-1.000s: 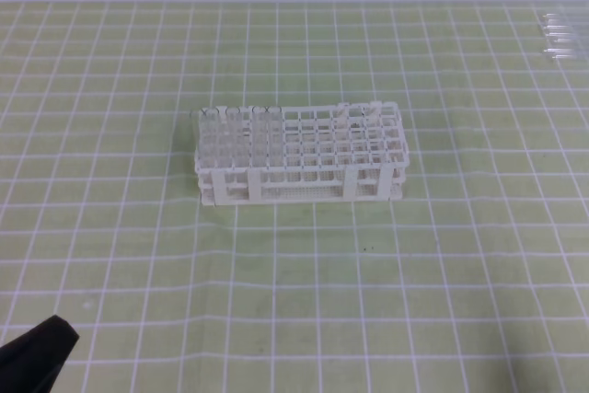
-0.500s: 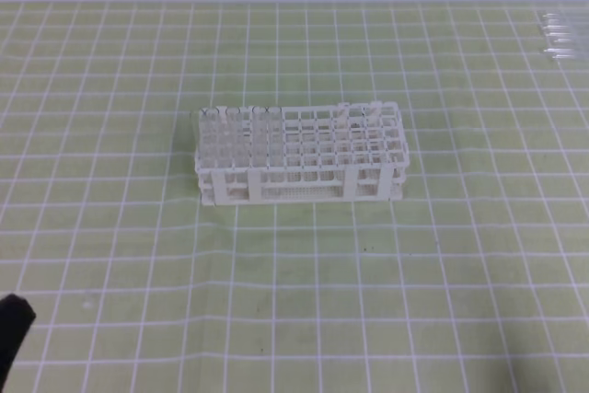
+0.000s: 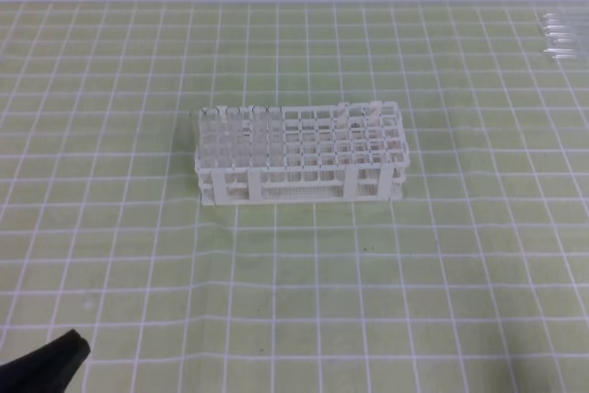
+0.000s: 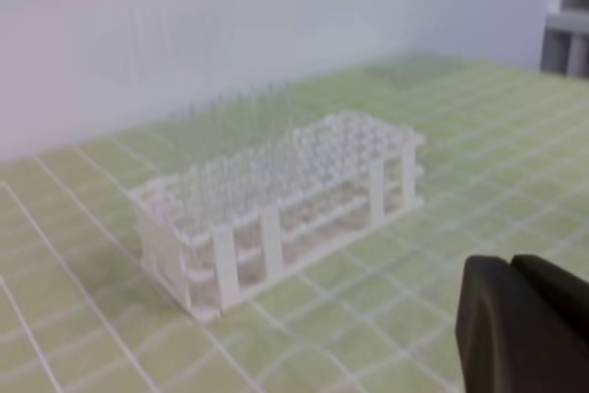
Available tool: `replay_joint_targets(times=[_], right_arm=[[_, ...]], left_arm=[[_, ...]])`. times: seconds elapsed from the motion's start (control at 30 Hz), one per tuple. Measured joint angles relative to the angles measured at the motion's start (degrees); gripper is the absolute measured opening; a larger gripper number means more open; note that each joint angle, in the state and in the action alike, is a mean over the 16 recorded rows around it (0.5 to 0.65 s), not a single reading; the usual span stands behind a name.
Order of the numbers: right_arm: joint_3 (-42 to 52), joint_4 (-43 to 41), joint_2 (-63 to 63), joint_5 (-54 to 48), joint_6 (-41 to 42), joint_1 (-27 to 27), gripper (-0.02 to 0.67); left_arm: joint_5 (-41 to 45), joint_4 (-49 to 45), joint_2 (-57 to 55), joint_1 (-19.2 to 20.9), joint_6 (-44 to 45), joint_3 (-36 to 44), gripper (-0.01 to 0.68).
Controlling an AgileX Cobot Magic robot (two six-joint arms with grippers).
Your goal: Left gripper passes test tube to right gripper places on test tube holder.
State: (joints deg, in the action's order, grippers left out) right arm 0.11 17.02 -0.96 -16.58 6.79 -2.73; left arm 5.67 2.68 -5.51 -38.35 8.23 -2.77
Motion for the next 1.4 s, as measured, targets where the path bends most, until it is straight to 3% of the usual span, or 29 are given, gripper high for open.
replay_joint_targets(times=[0.1, 0.23, 0.6, 0.73, 1.03, 1.4], right_arm=[[0.00, 0.00, 0.00, 0.00, 0.00, 0.00, -0.015], [0.00, 0.00, 0.01, 0.00, 0.00, 0.00, -0.015], [0.00, 0.01, 0.04, 0.00, 0.00, 0.00, -0.015], [0.00, 0.01, 0.05, 0.00, 0.00, 0.00, -0.015], [0.00, 0.03, 0.06, 0.00, 0.00, 0.00, -0.015], [0.00, 0.07, 0.13, 0.00, 0.00, 0.00, -0.015]], left_arm=[[-3.62, 1.76, 0.18, 0.80, 2.34, 1.08, -0.002], [-6.67, 2.31, 0.90, 4.80, 1.58, 2.03, -0.002], [-1.88, 3.40, 4.96, 23.59, -1.55, 2.31, -0.002], [2.15, 2.91, 5.84, 28.22, -1.84, 2.31, -0.002], [11.44, -0.15, 6.07, 30.80, -1.85, 2.60, -0.002], [14.11, -1.14, 6.39, 30.79, -2.54, 3.21, -0.002]])
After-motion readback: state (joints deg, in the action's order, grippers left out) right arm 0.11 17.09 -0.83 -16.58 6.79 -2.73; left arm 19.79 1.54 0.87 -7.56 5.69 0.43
